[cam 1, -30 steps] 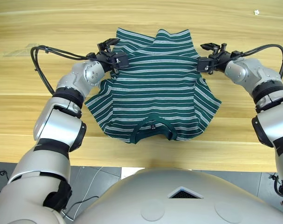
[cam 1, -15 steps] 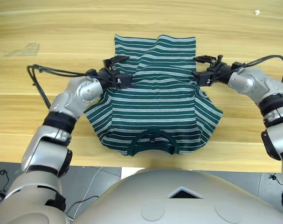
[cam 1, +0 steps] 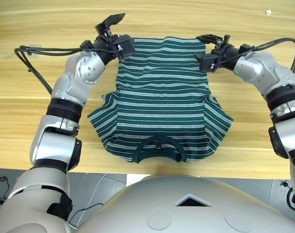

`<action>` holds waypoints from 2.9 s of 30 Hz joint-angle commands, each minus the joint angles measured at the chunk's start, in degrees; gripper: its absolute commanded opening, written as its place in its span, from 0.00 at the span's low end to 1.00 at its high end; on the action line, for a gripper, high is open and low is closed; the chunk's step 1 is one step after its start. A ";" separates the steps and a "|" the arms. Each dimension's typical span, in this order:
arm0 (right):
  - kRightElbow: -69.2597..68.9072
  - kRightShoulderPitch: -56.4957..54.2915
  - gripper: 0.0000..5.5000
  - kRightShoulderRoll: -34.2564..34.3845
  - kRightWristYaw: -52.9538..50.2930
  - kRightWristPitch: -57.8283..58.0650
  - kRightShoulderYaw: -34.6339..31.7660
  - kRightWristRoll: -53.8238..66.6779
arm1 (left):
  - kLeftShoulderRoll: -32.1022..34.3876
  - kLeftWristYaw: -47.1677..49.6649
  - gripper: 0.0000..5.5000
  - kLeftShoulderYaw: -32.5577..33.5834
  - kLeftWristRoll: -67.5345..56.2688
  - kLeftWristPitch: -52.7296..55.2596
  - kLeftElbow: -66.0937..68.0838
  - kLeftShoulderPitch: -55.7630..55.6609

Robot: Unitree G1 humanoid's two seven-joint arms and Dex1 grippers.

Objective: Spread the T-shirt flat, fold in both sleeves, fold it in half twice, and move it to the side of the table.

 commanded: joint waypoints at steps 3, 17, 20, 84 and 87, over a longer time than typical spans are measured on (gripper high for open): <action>5.45 0.37 0.47 5.10 -0.18 0.64 2.65 -1.84 | 1.59 7.52 0.63 13.57 -6.72 4.67 -13.38 8.28; 19.64 -5.58 0.47 11.73 -10.40 7.36 7.35 -6.61 | -6.12 7.48 0.63 19.84 -15.06 10.97 -32.21 29.23; 18.48 -6.06 0.47 10.24 -11.67 5.47 6.56 -5.99 | -6.55 7.61 0.63 20.30 -15.00 11.06 -33.55 30.36; -53.81 22.27 0.47 -4.90 -6.04 13.70 -28.78 14.06 | -26.99 1.53 0.01 25.41 -40.74 19.09 -53.47 69.53; -53.52 22.24 0.47 -4.78 -6.03 13.65 -28.60 14.02 | -26.17 0.37 0.01 22.38 -36.36 12.26 -54.26 70.70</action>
